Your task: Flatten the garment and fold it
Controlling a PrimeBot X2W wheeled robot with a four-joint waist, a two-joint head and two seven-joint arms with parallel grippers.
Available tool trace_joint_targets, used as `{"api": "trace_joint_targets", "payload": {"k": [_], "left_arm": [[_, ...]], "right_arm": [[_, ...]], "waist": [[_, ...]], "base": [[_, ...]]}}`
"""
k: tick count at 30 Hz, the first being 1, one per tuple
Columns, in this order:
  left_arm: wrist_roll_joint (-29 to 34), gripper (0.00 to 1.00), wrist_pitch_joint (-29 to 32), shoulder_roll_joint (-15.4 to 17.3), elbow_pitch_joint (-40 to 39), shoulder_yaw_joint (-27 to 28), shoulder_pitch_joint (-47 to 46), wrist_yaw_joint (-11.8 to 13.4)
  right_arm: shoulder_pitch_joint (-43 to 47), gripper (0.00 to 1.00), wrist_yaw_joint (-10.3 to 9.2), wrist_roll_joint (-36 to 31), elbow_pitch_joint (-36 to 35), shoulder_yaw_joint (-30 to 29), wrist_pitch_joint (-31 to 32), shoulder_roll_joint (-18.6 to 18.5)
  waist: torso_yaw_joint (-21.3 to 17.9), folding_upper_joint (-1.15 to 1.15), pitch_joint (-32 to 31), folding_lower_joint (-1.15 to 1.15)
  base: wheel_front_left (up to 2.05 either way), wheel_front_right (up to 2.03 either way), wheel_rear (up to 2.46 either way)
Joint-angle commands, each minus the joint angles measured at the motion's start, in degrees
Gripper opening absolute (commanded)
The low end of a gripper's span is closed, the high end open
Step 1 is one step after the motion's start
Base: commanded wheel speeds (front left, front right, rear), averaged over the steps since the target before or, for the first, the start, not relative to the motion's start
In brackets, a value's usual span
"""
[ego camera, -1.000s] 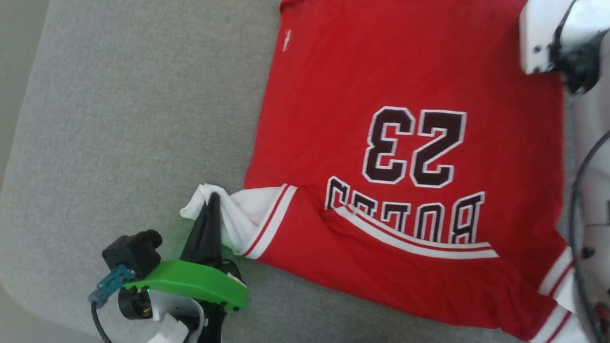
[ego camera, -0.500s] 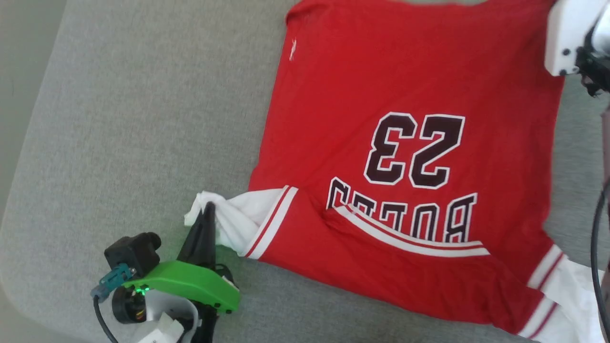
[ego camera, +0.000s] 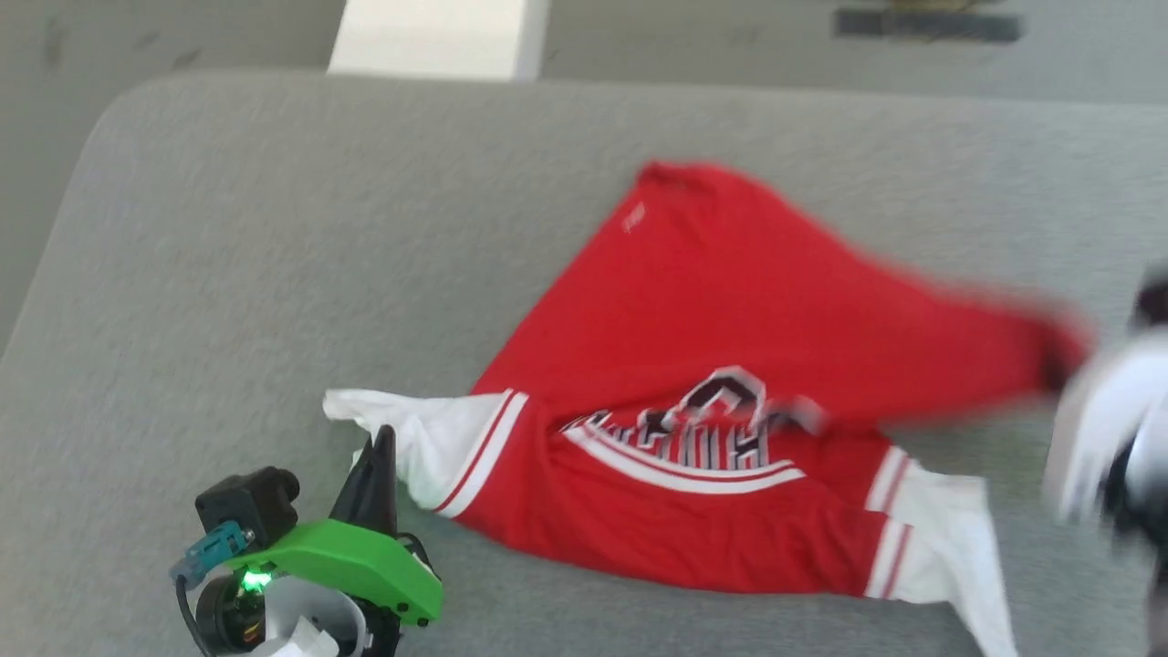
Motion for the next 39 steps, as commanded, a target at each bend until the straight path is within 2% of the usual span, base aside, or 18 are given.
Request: {"api": "trace_joint_targets", "payload": {"k": [1, 4, 7, 12, 13, 14, 21, 23, 26, 31, 34, 39], "left_arm": [[-0.14, 0.0, 0.34, 0.3, -0.11, 0.02, 0.54, 0.42], [-0.25, 0.0, 0.7, 0.39, -0.07, -0.03, 0.84, 0.68], [-0.48, 0.0, 0.9, 0.51, 0.33, 0.04, 1.21, 0.83], [-0.88, 0.0, 1.0, 0.54, 1.06, 0.09, 1.93, 1.03], [-0.96, 0.0, 0.99, 0.58, 1.15, 0.16, 2.16, 1.1], [-1.05, 0.0, 0.99, 0.64, 1.23, 0.24, 2.44, 1.16], [-1.4, 0.0, 1.45, 1.26, 1.28, 0.56, 2.87, 1.39], [-1.35, 0.0, 1.54, 1.36, 1.1, 0.49, 2.73, 1.45], [-1.09, 0.0, 1.7, 1.46, 0.7, 0.09, 2.3, 1.43], [-0.67, 0.0, 1.93, 1.47, -0.12, -0.62, 1.18, 1.35], [-0.44, 0.0, 1.89, 1.24, -0.83, -1.03, -0.03, 1.25], [-0.11, 0.0, 1.54, 0.56, -1.28, -1.96, -2.18, 0.84]], "right_arm": [[4.84, 0.0, -0.08, 1.13, -2.04, -0.11, 1.37, 1.81], [13.28, 0.0, -0.08, 2.76, -4.48, 0.0, 3.16, 4.75], [19.97, 0.0, -0.08, 3.41, -5.08, 2.51, 4.99, 6.08], [25.46, 0.0, -0.08, 5.6, -5.14, 4.53, 7.45, 7.61], [25.48, 0.47, -0.08, 5.85, -5.32, 4.08, 6.84, 7.77], [25.2, 1.0, -0.08, 5.88, -5.71, 3.25, 5.58, 7.92], [17.25, 1.0, -0.08, 7.06, -9.74, -4.26, -7.22, 9.57], [13.24, 1.0, -0.08, 6.58, -9.03, -4.48, -10.94, 9.77], [7.44, 1.0, -0.08, 5.44, -6.23, -1.2, -12.79, 9.91], [-3.23, 1.0, -0.08, 2.42, 2.05, 6.85, -10.85, 9.03], [-8.79, 1.0, -0.08, 0.37, 7.51, 9.54, -6.48, 8.91], [-17.66, 1.0, -0.08, -6.02, 15.51, 15.95, 0.16, 6.25]], "waist": [[-6.25, 0.0, -6.37, 0.0], [-6.96, 0.0, -7.21, 0.0], [-7.49, 0.0, -8.17, 0.0], [-7.91, 0.0, -9.4, 0.0], [-8.05, 0.0, -9.6, 0.0], [-8.17, 0.0, -9.84, 0.0], [-7.99, 0.0, -10.51, 0.0], [-7.82, 0.0, -10.3, 0.0], [-7.15, 0.0, -9.45, 0.0], [-4.55, 0.0, -6.28, 0.0], [-2.33, 0.0, -3.44, 0.0], [1.38, 0.0, 1.53, 0.0]], "base": [[0.0, 0.0, 0.0], [0.0, 0.0, 0.0], [0.0, 0.0, 0.0], [0.0, 0.0, 0.0], [0.0, 0.0, 0.0], [0.0, 0.0, 0.0], [0.0, 0.0, 0.0], [0.0, 0.0, 0.0], [0.0, 0.0, 0.0], [0.0, 0.0, 0.0], [0.0, 0.0, 0.0], [0.0, 0.0, 0.0]]}}
